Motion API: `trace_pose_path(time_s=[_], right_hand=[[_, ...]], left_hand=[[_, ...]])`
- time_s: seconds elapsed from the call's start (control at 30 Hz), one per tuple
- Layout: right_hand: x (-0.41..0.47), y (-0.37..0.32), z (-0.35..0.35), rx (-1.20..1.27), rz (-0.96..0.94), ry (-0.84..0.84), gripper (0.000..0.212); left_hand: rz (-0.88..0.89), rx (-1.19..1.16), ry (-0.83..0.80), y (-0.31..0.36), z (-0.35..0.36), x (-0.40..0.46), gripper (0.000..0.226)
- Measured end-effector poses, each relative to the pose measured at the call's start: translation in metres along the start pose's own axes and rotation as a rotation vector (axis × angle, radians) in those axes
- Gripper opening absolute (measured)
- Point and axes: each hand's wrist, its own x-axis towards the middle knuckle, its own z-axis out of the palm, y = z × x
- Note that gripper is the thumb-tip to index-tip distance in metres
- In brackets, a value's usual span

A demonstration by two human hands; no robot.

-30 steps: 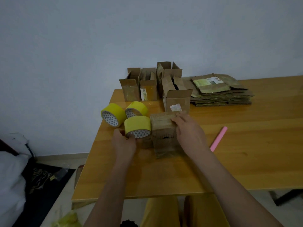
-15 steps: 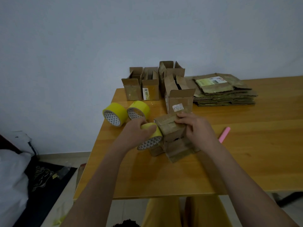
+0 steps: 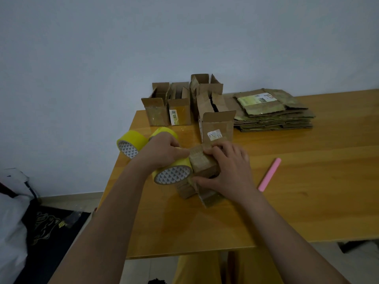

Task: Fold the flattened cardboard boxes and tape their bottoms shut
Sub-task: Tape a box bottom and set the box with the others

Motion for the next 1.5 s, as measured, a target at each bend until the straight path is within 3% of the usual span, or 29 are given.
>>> trace_pose_path(time_s=[0.2,0.5,0.63,0.77,0.87,0.97,1.1,1.23,1.4,1.5], right_hand=[[-0.002,0.000,0.000,0.001,-0.040,0.000,0.075],[-0.003,0.001,0.004,-0.019,-0.034,0.016,0.074],[-0.003,0.001,0.004,-0.032,-0.033,-0.005,0.076],[-0.003,0.003,0.002,-0.009,-0.054,-0.037,0.078],[-0.003,0.006,-0.002,0.015,-0.079,-0.066,0.077],[0.006,-0.002,-0.008,0.152,0.037,-0.072,0.072],[0.015,-0.015,-0.009,0.066,0.109,-0.075,0.064],[0.017,0.001,-0.018,0.201,0.084,-0.134,0.051],[0.024,-0.004,-0.021,0.155,0.073,-0.239,0.045],[0.021,-0.015,-0.020,0.155,0.107,-0.238,0.062]], left_hand=[[0.040,0.034,0.032,0.024,-0.013,0.002,0.036],[-0.062,0.060,0.004,-0.019,0.003,-0.002,0.041],[-0.099,0.001,-0.014,-0.035,0.016,-0.004,0.031],[-0.046,-0.064,-0.007,-0.035,0.024,-0.004,0.007],[0.006,-0.030,0.001,-0.036,0.031,-0.001,0.008],[-0.002,-0.053,0.022,-0.035,0.035,0.000,0.012],[-0.052,-0.039,0.012,-0.031,0.034,-0.002,0.015],[-0.143,-0.305,-0.208,-0.043,0.019,-0.019,0.050],[-0.151,-0.614,-0.327,-0.051,0.029,-0.022,0.037],[-0.189,-0.673,-0.349,-0.050,0.034,-0.018,0.040]])
